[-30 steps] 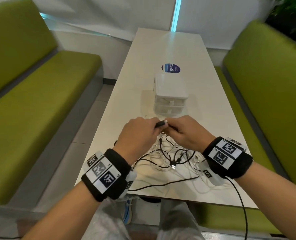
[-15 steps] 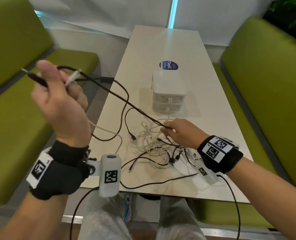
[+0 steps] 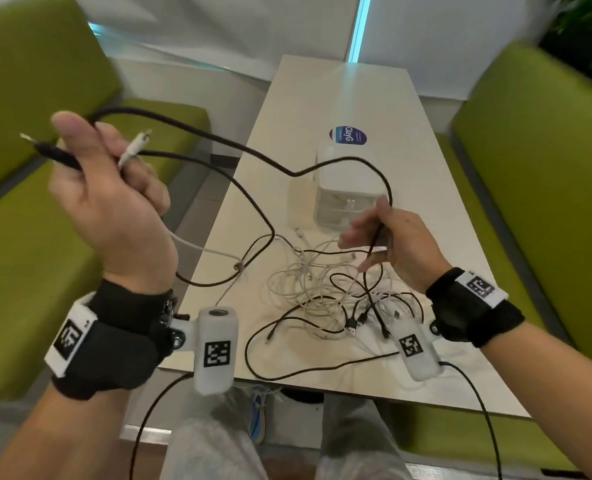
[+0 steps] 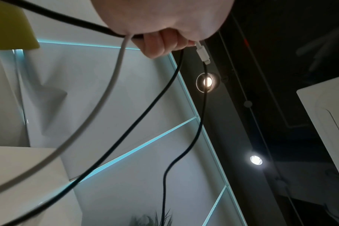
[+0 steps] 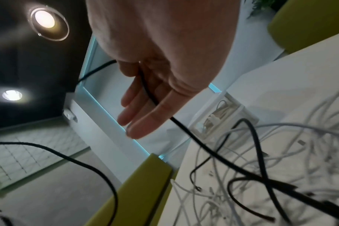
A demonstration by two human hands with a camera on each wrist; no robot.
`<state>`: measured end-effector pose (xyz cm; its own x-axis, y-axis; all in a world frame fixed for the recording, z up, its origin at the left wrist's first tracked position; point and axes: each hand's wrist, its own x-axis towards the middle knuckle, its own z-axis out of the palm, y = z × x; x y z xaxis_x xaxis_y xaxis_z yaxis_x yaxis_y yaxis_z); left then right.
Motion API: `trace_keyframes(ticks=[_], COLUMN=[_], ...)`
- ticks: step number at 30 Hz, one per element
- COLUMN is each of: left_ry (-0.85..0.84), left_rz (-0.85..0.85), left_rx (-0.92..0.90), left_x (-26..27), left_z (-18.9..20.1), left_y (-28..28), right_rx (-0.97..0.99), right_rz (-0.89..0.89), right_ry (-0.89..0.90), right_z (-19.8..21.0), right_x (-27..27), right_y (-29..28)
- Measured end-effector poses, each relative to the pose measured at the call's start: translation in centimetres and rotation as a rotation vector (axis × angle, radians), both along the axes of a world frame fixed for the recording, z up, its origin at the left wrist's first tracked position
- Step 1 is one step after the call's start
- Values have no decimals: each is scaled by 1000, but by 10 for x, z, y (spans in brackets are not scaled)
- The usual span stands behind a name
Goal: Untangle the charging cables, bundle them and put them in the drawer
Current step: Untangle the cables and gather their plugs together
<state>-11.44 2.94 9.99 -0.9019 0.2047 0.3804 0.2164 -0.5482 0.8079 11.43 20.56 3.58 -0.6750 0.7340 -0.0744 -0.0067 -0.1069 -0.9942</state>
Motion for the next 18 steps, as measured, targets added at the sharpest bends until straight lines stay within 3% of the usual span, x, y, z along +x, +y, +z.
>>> trace_keyframes(ticks=[1,6,12,15,18], left_ry=[-9,44,164,203,270], left_rz=[-101,-94,-203,-268,-299], left_rx=[59,-34,-207,-303,-374], left_x=[14,21,36,45,49], left_z=[2,3,-10,-18,-24], left_y=[0,0,2,4,4], right_rx=[-19,185,332,278,132], right_rz=[26,27,-127,-103,11], right_ry=[10,44,370,442,379], right_z=[5,28,57,65,67], right_x=[0,0,-2,-5,-4], right_y=[-2,-11,-26,-34,-39])
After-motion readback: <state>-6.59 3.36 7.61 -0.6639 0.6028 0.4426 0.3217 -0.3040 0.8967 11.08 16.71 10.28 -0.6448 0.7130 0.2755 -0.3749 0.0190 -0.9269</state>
